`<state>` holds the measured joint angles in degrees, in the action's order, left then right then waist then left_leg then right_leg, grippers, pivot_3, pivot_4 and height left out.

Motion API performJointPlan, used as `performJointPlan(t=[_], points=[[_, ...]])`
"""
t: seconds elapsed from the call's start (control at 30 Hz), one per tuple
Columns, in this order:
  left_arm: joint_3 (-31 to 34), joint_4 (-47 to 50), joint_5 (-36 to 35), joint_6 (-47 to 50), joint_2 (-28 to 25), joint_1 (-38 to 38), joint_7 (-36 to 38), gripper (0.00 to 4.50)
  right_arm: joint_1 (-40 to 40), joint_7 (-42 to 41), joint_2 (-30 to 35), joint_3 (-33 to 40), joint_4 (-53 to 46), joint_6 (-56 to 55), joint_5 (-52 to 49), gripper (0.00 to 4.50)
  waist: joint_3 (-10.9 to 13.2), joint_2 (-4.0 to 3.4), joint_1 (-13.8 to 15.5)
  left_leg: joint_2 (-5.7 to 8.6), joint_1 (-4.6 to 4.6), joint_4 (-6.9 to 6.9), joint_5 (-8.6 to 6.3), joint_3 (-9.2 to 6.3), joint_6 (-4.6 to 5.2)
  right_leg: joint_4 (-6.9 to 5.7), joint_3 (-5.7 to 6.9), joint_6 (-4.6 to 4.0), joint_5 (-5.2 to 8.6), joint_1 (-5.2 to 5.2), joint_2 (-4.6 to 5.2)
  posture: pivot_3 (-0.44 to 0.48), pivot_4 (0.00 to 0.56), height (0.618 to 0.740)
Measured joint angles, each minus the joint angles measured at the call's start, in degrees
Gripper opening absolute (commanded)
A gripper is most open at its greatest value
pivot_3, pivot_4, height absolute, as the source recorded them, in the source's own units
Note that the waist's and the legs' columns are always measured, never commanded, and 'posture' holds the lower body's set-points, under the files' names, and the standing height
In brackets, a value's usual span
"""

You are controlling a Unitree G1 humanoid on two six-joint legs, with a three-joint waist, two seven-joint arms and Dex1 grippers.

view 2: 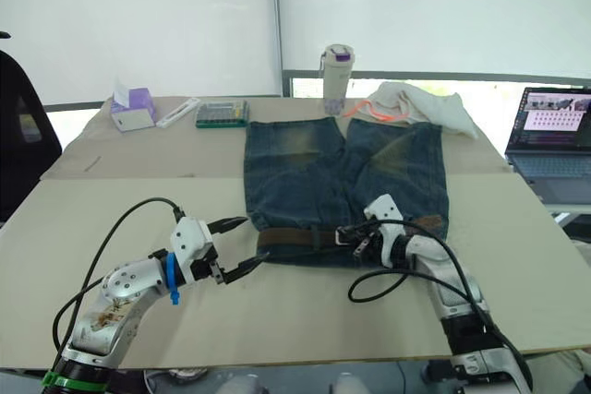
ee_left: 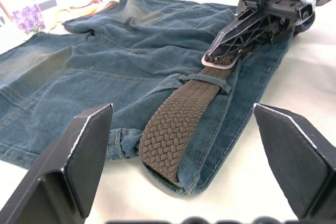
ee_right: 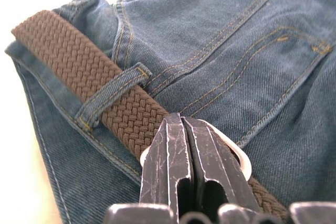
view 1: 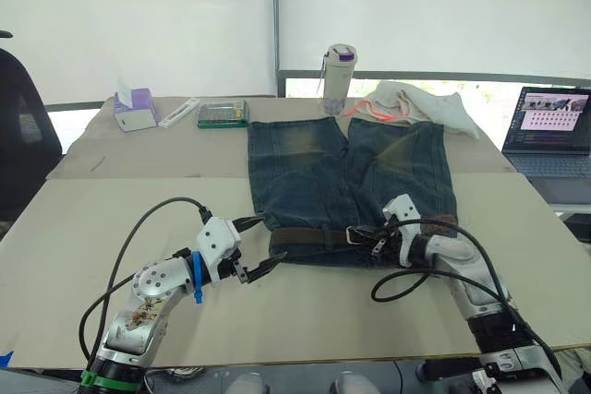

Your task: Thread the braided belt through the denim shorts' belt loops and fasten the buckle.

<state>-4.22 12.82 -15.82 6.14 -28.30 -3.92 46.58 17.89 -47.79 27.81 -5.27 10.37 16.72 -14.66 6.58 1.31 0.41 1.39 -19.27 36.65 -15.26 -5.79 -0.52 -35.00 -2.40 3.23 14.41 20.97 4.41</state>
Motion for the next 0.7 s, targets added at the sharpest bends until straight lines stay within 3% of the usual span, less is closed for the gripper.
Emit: performJointPlan(t=[0.3,0.7], points=[[-0.9,-0.3,0.1,0.0,0.3,-0.6,0.1,4.50,0.2,1.7,4.2,-4.1,-0.5,-5.3,5.2,0.13,-0.1,0.03,0.4,0.01,0.16,0.00,-0.04,-0.09,-0.08,0.06,0.01,0.13,0.14,-0.10,0.14,0.000,0.150,0.740],[-1.0,-0.2,0.1,0.3,0.3,-0.8,-0.2,4.50,-3.7,4.5,11.7,-1.8,-12.1,6.5,6.6,0.13,-0.1,0.04,1.8,0.79,-0.10,0.01,-0.04,-0.42,-0.07,0.12,-0.02,0.70,0.55,-0.04,1.02,0.000,0.150,0.740]])
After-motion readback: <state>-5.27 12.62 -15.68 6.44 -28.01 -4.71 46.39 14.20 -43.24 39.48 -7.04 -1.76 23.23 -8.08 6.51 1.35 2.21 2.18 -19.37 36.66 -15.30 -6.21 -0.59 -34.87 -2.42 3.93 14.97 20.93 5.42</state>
